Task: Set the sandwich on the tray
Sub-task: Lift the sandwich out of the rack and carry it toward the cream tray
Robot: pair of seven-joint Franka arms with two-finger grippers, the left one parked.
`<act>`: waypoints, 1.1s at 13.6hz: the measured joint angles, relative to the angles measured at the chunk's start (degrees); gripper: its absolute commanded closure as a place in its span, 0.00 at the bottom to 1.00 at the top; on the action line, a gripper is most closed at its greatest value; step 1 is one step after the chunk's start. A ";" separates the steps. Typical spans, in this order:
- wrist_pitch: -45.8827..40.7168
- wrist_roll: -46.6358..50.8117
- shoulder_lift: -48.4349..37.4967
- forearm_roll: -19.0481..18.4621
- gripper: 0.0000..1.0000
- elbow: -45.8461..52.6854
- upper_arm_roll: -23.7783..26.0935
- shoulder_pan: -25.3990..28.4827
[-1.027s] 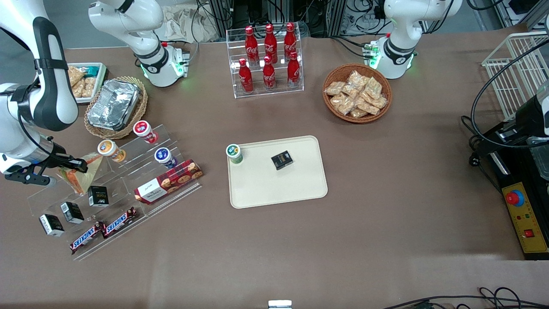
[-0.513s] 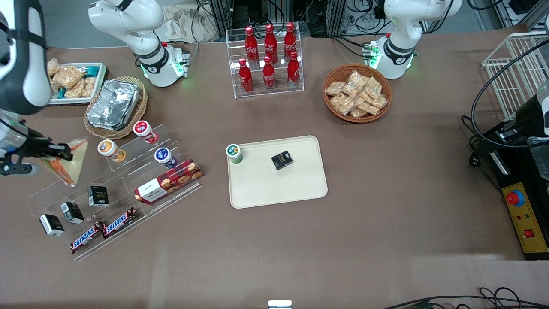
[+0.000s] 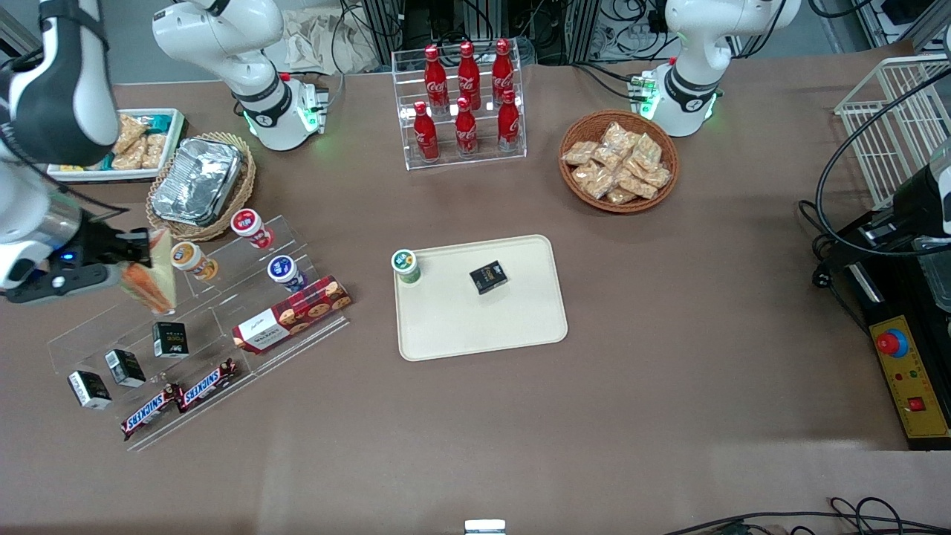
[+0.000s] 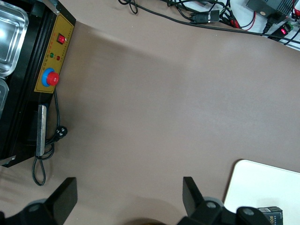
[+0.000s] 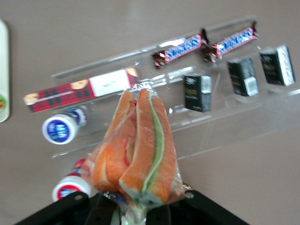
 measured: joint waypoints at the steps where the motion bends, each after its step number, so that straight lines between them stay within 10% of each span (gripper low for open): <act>1: -0.11 -0.03 -0.28 0.00 1.00 0.28 0.04 2.19; 15: 8.59 0.10 4.18 0.29 1.00 0.52 0.46 30.14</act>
